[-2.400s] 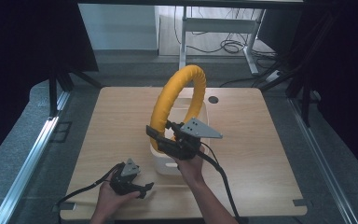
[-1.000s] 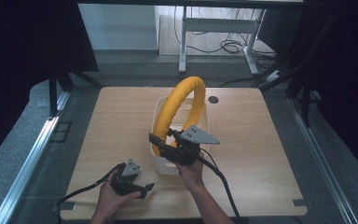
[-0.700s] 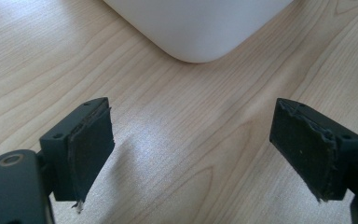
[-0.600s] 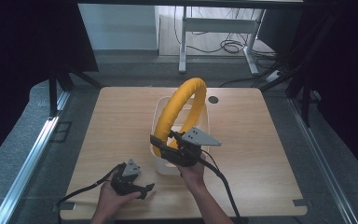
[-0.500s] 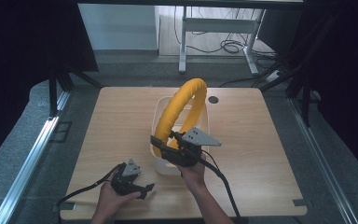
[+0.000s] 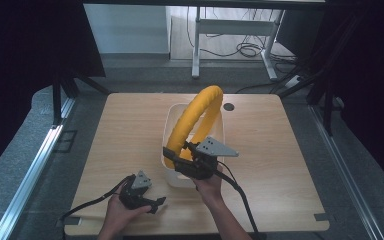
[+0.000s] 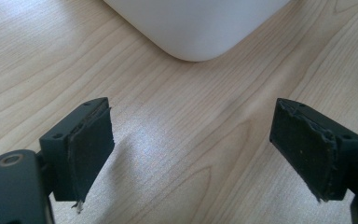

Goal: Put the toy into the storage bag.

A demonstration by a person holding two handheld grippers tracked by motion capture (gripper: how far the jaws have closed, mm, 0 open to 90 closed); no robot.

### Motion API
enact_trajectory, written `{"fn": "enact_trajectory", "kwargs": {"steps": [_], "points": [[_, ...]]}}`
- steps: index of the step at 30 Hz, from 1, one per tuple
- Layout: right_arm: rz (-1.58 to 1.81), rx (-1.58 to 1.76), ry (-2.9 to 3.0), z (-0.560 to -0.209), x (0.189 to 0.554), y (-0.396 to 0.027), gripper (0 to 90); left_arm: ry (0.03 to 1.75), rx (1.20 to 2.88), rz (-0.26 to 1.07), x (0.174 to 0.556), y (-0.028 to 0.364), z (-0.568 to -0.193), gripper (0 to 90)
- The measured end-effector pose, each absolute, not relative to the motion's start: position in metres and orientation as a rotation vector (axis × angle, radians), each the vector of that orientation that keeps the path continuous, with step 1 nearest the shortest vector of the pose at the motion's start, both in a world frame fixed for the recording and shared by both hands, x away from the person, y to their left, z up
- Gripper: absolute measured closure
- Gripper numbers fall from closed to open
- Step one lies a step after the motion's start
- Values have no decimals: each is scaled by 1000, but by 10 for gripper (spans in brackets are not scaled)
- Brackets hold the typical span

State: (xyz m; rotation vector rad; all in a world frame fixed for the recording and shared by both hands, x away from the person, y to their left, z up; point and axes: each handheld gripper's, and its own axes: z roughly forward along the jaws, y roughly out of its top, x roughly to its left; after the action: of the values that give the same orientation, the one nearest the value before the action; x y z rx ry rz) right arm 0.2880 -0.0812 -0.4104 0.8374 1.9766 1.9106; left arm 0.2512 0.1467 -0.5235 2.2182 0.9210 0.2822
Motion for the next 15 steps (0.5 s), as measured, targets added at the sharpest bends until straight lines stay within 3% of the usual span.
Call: {"fn": "enact_trajectory", "kwargs": {"steps": [15], "points": [[1875, 852, 2028, -416, 287, -82, 470, 918, 2225, 277, 251, 146, -524, 136]]}}
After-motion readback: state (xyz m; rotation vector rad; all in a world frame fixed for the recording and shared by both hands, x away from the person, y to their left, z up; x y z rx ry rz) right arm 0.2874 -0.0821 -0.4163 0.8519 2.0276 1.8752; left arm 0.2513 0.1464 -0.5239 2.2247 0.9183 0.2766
